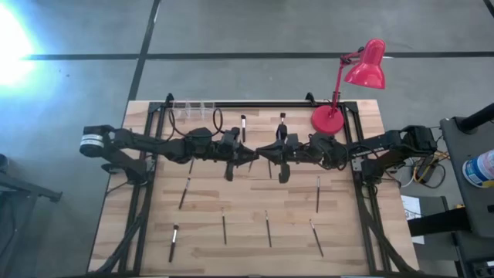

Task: Pick & Place Makeup Brushes
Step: Put the eyeshadow brush into the transparent organizer

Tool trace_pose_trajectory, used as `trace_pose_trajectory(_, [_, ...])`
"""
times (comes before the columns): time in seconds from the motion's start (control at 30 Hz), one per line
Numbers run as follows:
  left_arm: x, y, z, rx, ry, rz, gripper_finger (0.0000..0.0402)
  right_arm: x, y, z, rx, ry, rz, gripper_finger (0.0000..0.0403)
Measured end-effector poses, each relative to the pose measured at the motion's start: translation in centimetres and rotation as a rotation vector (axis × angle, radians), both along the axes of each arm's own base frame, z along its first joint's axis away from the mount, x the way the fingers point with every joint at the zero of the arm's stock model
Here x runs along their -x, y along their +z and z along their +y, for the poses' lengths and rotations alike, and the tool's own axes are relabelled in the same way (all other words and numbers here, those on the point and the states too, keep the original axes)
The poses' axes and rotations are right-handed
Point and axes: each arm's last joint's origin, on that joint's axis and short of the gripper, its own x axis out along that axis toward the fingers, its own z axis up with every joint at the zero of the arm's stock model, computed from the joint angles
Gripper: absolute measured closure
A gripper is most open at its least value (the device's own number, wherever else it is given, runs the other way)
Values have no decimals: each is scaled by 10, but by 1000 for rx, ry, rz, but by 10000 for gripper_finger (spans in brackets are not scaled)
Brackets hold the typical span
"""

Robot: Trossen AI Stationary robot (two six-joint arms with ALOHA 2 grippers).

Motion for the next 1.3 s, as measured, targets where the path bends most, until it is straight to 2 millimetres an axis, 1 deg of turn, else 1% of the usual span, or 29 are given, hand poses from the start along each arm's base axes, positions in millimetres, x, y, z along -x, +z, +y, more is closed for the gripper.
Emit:
trace_pose_trajectory(0.03, [2, 0, 0, 4, 3, 0, 386, 0, 1, 0, 2, 1, -2, 394])
trace_pose_trajectory(0.17, [5, -1, -2, 9, 0, 22, 388, 1, 2, 0, -3, 2, -6, 388])
trace_pose_trajectory(0.3, [12, -5, -1, 11, 48, 45, 388, 1, -1, 0, -17, 3, 30, 359])
trace_pose_trajectory(0.43, [26, -6, 5, -35, 177, 47, 388, 6, 2, -3, 16, -17, 62, 320])
trace_pose_trajectory(0.53, [42, -3, 17, -60, 310, 63, 388, 14, 6, -9, 77, -47, 122, 300])
trace_pose_trajectory(0.6, [55, 0, 30, -58, 407, 64, 388, 21, 6, -14, 105, -64, 182, 299])
trace_pose_trajectory(0.67, [70, 1, 48, -45, 513, 86, 388, 26, 7, -19, 121, -80, 215, 308])
trace_pose_trajectory(0.73, [84, 3, 68, -39, 622, 112, 388, 30, 3, -23, 142, -90, 245, 326])
trace_pose_trajectory(0.93, [125, 0, 129, -16, 931, 175, 388, 40, -14, -33, 179, -127, 284, 388])
trace_pose_trajectory(1.03, [143, -5, 153, 4, 1050, 191, 388, 44, -22, -38, 175, -144, 301, 393])
trace_pose_trajectory(1.2, [167, -19, 183, 29, 1214, 201, 388, 50, -30, -44, 166, -166, 328, 394])
trace_pose_trajectory(1.3, [180, -31, 200, 75, 1306, 192, 389, 50, -33, -47, 168, -178, 337, 394])
